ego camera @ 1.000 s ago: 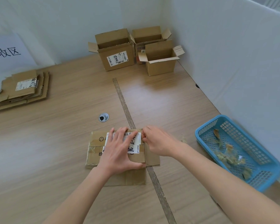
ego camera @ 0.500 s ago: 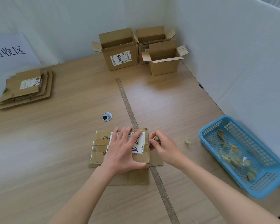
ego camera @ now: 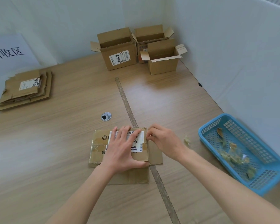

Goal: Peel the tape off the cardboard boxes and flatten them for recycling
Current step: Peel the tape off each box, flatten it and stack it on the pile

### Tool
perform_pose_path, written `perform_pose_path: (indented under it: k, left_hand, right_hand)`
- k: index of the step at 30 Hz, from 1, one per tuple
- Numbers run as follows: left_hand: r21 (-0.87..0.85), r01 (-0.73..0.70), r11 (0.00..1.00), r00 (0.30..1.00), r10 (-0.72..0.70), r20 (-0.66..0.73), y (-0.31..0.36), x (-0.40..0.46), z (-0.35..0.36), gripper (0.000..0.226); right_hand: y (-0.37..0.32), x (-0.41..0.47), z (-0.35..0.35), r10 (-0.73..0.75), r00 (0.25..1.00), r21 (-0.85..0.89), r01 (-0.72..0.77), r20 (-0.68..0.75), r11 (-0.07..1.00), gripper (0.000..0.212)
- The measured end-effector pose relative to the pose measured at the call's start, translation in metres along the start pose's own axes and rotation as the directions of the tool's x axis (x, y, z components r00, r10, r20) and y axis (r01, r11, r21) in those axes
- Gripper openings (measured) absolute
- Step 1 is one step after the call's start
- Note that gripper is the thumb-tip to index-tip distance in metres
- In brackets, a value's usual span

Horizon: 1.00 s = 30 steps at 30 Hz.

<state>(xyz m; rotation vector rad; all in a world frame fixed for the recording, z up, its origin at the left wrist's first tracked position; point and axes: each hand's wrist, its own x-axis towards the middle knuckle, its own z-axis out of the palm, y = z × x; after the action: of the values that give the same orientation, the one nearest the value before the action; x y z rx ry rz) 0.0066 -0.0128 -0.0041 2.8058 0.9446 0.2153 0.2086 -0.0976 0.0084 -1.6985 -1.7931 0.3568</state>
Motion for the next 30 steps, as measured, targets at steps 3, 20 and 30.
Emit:
perform_pose_path:
  k: [3,20,30]
  left_hand:
    - [0.009,-0.008,1.000,1.000,0.009,-0.021,0.000,0.001,-0.001,0.119]
    - [0.013,-0.006,1.000,1.000,0.006,0.009,0.000,0.000,-0.002,0.118]
    - [0.022,-0.005,1.000,0.999,0.005,0.037,0.002,-0.001,-0.003,0.120]
  right_hand:
    - [-0.004,-0.003,0.004,0.026,0.997,-0.084,-0.020,0.076,0.996,0.006]
    - [0.002,-0.004,-0.015,0.443,0.887,0.367,-0.459,0.132,0.809,0.024]
    - [0.003,-0.029,0.025,0.284,0.947,0.274,-0.236,-0.151,0.932,0.011]
